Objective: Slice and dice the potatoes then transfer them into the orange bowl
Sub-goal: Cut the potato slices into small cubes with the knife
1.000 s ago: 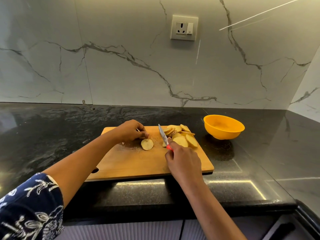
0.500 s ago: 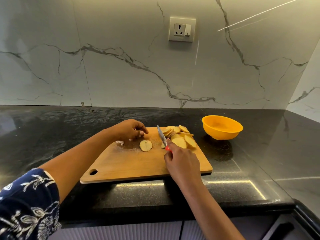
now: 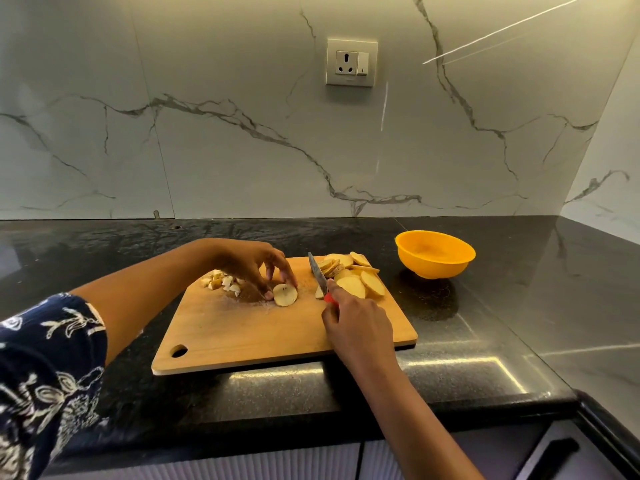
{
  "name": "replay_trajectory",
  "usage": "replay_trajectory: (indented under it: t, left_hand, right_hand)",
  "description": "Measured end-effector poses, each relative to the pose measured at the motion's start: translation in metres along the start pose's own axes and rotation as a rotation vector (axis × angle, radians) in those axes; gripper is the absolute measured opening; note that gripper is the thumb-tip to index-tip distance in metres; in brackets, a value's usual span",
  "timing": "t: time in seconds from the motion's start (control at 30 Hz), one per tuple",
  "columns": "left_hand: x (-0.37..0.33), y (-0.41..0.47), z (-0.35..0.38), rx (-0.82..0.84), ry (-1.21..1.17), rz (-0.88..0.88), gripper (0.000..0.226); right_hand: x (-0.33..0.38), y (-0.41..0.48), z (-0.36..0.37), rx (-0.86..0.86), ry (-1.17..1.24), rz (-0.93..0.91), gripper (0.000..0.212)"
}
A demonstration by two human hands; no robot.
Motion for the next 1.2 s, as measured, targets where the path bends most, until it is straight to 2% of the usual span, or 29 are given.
replay_trajectory:
  t: [0.33,0.57,0.77,0.93,1.0,1.1,1.2]
  left_hand:
    - [0.005,-0.005,-0.001,-0.084,0.016,-0.011,0.032]
    - [0.008,-0.015,0.001,-0.214,0.081,-0.018,0.025]
    - [0.008,-0.023,0.017,-0.376,0.175,-0.154,0.037]
    - [0.005,-0.037,0.027,-0.614,0.191,-0.281,0.038]
    - [0.002,-0.043,0.028,-0.667,0.222,-0.278,0.044]
    - [0.003,-0.052,0.031,-0.663,0.242,-0.246,0.061]
    - [0.002,-0.065,0.036,-0.67,0.271,-0.17,0.058]
  right_hand:
    - [0.0,-0.001,0.0,0.007,-0.003,0.005,0.046]
    - [0.0,-0.001,0.001,0.004,0.001,-0.006,0.046]
    - [0.002,-0.001,0.001,0.006,-0.011,-0.013,0.046]
    - [0.005,0.0,0.003,0.05,-0.048,-0.014,0.045]
    - [0.007,0.002,0.004,0.093,-0.052,-0.02,0.044]
    - [0.008,0.005,0.003,0.177,-0.034,-0.018,0.043]
    - [0.012,0.003,0.001,0.222,-0.092,-0.055,0.042]
Point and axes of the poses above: each hand's wrist, its own y-axis towards the middle knuckle, its own z-axis out of the palm, x = y × z, the point moved 5 cm from there along y, towards the middle knuckle, and after that the axes turned 13 degrees about -x, right-handed, at the moved point
